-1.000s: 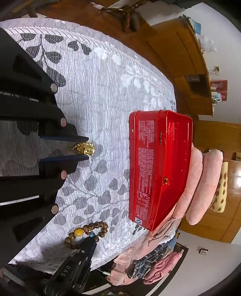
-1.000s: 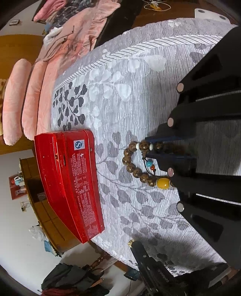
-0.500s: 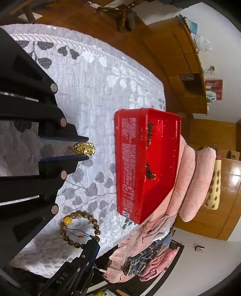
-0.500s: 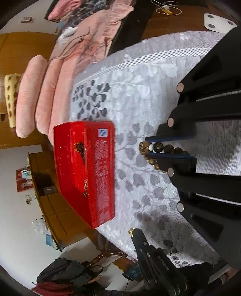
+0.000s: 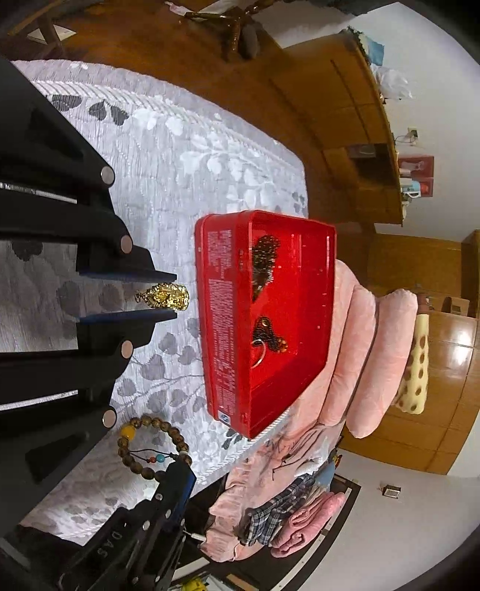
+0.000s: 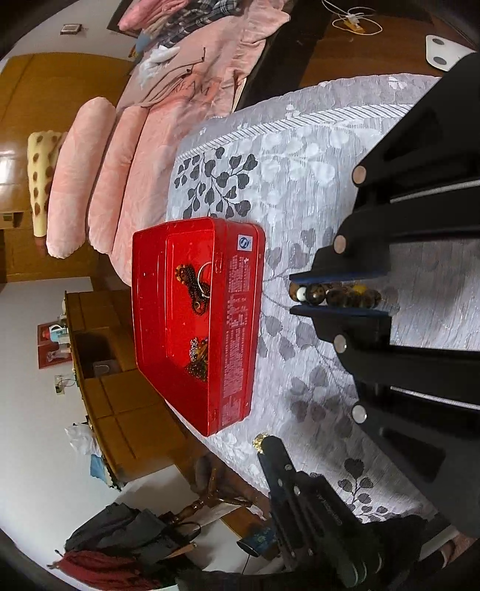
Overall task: Organize jewelry
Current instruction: 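Carry the pendant in the left tool and bracelet in the right tool over the red box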
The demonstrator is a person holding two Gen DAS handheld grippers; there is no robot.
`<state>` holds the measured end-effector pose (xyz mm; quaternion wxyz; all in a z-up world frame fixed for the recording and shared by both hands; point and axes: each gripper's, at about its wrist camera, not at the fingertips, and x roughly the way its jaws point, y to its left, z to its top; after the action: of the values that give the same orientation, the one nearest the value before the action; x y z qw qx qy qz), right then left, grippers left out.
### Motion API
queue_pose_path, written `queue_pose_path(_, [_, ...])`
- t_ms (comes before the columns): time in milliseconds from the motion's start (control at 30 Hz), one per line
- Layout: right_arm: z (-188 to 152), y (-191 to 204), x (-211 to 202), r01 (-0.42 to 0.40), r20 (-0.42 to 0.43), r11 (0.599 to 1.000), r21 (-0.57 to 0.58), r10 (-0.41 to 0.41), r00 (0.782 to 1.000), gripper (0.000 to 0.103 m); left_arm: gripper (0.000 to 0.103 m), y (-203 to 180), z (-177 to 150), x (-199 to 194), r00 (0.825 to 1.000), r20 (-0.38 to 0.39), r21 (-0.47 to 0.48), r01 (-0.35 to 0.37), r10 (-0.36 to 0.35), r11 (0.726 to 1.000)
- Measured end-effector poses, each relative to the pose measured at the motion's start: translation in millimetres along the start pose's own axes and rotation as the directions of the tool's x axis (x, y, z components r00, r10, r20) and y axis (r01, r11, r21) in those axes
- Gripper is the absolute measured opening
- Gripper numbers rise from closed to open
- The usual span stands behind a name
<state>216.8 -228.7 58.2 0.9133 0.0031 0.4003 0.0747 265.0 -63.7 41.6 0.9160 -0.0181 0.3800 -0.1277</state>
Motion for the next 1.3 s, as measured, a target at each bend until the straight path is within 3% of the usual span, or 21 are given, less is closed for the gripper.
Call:
queue_pose_path(667, [67.9,10.8,-15.8,-0.007,0.089,0.997,-0.076,0.014,0.996,0.01,0.014,-6.9,64.4,-7.8,0.995,0.103,0.019,-0.013,0.011,1.0])
queue_pose_path(1033, [125.7,7.7,6.1,-0.025,0.118,0.996,-0.08,0.034,0.992,0.01,0.014,-4.4,110.1,34.8,0.996,0.089,0.01,-0.026,0.025,1.0])
queue_pose_path(1233, [141.1,4.7,39.9,-0.056,0.084,0.997,-0.052,0.06,0.995,0.011,0.014,2.5,121.1,71.1,0.998,0.05,-0.003,-0.046,0.046,0.999])
queue_pose_path(1267, [142.3,4.2,46.5,-0.057,0.073,0.997,-0.046,0.06,0.996,0.012,0.019,4.1,121.8,77.0,0.998,0.039,-0.002,-0.054,0.054,0.999])
queue_pose_path(1300, [143.5,2.8,52.2,-0.047,0.069,0.998,-0.037,0.049,0.996,0.019,0.026,4.4,122.1,82.9,0.998,0.028,0.001,-0.062,0.062,0.998])
